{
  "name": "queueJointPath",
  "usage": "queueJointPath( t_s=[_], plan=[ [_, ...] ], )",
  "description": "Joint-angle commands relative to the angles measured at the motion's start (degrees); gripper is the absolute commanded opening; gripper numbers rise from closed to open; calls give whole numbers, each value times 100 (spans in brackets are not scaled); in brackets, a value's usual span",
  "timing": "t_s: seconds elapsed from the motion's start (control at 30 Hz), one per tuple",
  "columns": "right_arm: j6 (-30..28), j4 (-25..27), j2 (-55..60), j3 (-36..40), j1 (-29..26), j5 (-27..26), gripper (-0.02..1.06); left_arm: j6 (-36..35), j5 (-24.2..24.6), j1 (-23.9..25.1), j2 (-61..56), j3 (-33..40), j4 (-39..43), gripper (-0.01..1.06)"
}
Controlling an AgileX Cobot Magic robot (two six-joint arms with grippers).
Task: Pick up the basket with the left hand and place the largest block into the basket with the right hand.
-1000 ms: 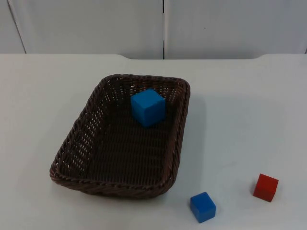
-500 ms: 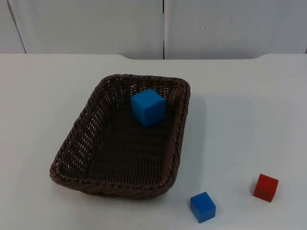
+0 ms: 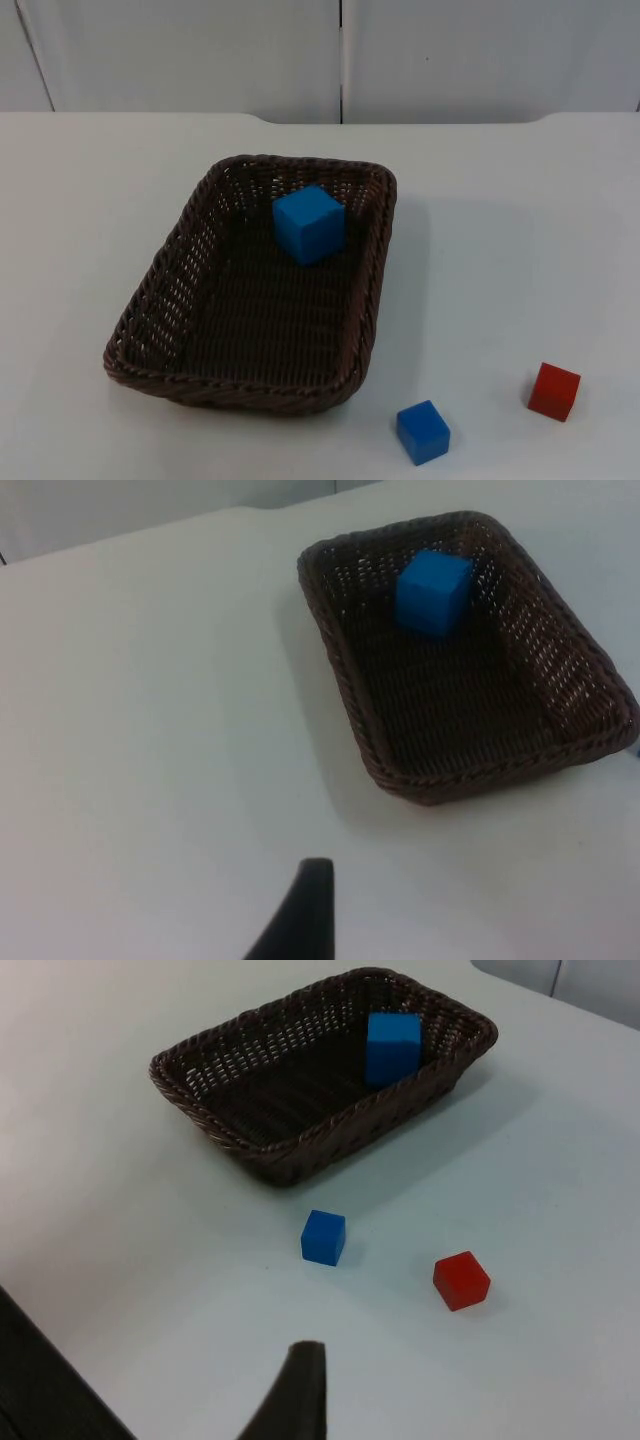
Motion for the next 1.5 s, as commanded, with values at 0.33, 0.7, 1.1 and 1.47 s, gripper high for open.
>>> queueJointPath(
  t_s=[0.33, 0.7, 1.1, 1.47],
  plan=[
    [-45, 18, -25, 1, 20, -5, 95, -50, -65, -29, -22, 24, 11, 89],
    [-45, 9, -25, 1, 20, -5, 105, -50, -65, -29, -22, 24, 11, 105],
    [-45, 9, -25, 1, 20, -5, 105, -50, -65, -29, -22, 24, 11, 105],
    [-45, 9, -25, 1, 20, -5, 105, -50, -65, -29, -22, 24, 11, 105]
  ],
)
